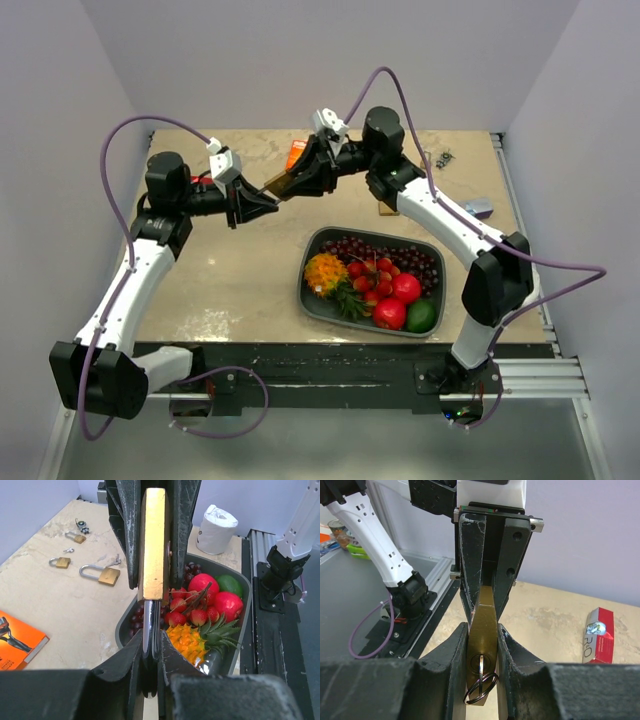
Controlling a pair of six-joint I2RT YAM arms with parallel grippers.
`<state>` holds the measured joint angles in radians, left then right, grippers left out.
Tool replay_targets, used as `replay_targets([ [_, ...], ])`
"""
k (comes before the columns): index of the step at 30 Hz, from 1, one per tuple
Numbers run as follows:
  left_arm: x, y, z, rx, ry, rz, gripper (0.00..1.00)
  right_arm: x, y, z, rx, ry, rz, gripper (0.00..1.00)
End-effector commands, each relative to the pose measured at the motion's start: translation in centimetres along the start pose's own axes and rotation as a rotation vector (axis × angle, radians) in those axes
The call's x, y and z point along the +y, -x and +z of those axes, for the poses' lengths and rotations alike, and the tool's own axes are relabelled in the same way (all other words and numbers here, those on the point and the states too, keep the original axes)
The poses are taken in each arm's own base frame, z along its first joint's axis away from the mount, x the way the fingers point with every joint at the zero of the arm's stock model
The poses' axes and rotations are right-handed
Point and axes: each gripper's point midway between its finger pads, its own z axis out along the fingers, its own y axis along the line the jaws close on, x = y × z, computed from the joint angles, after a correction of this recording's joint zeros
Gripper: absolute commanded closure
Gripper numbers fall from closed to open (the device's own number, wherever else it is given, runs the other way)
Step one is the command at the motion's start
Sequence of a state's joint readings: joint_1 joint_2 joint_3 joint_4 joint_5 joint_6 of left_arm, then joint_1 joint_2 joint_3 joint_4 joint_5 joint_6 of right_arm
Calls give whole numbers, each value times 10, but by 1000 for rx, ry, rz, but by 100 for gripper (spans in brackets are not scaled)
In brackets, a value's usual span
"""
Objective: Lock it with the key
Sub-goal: Lock the lock.
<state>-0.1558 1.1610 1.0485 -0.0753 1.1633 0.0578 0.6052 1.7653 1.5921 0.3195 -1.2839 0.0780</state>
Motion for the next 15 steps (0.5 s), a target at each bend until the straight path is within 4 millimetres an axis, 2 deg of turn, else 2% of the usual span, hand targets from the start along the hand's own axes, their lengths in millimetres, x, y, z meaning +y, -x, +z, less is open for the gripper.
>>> replay_targets([
  [1, -33, 85, 21, -174, -115, 261, 100, 65, -61, 65, 61, 309, 121, 100],
  [10, -28, 102, 22, -213, -90, 275, 100, 65, -78, 74, 84, 321, 185, 100],
  [15, -25, 105, 24, -222, -93, 278, 100, 67, -86, 83, 93, 357, 209, 100],
])
